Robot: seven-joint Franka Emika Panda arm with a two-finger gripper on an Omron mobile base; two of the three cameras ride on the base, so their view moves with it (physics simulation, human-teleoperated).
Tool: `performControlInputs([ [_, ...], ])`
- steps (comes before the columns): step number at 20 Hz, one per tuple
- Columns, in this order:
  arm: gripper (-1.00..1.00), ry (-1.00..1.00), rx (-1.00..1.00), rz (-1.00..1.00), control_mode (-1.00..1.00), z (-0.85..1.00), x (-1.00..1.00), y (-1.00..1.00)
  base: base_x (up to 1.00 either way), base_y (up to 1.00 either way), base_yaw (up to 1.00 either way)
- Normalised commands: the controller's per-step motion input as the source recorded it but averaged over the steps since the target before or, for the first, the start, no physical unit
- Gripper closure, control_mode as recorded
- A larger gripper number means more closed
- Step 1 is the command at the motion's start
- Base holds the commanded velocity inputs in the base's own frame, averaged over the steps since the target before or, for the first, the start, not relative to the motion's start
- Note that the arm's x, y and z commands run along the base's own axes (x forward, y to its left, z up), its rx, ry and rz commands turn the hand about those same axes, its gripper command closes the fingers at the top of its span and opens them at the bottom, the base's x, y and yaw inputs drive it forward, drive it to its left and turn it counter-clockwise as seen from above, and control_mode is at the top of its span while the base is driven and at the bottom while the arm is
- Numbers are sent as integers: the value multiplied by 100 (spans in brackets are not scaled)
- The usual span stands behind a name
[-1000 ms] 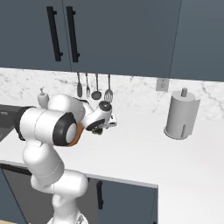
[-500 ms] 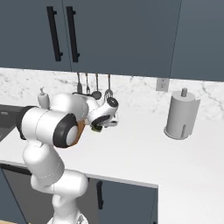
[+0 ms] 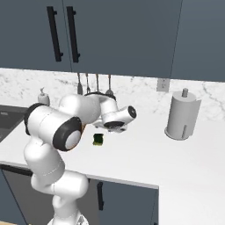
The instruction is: Pick up the sponge from the counter and clean the cutting board by briefly scrubbing or pressing down on the cutting board. Once finished, release the sponge.
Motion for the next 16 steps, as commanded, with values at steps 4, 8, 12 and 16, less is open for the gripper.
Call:
performControlInputs([
  [4, -100, -16, -21, -16, -100, 42, -62, 10, 0, 0, 0],
  [8, -100, -25, -26, -13, -100, 61, -83, 28, 0, 0, 0],
  [12, -100, -25, -16, -25, -100, 49, -99, 44, 0, 0, 0],
  [16, -100, -18, -2, -37, -100, 46, -98, 57, 0, 0, 0],
])
